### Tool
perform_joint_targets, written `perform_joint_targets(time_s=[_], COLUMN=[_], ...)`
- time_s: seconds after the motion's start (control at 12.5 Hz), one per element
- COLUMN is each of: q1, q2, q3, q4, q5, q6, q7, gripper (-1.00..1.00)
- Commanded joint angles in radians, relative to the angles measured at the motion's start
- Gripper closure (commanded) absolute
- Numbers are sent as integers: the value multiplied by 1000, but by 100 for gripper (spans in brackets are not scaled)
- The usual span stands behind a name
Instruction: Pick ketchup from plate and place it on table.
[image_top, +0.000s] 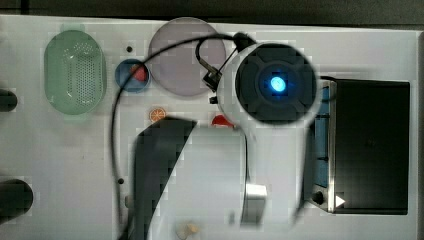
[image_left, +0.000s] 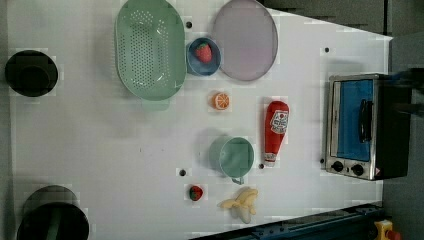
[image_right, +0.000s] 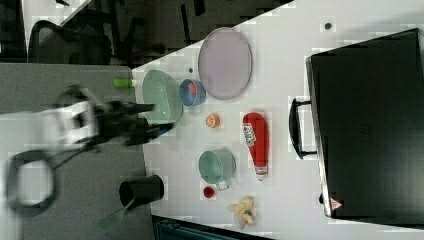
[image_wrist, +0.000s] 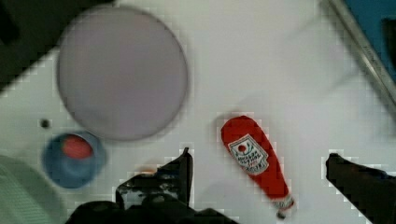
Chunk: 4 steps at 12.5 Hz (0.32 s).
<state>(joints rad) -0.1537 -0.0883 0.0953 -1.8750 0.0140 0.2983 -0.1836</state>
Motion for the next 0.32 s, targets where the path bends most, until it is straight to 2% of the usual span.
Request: perform_joint_targets(time_s=[0.08,0.32], q1=[0,0], q2=[-9,-14], q3=[9,12], q4=[35,66], q5=[2,0], q6=[-176,-174], q7=[246,246], gripper=[-100,-100])
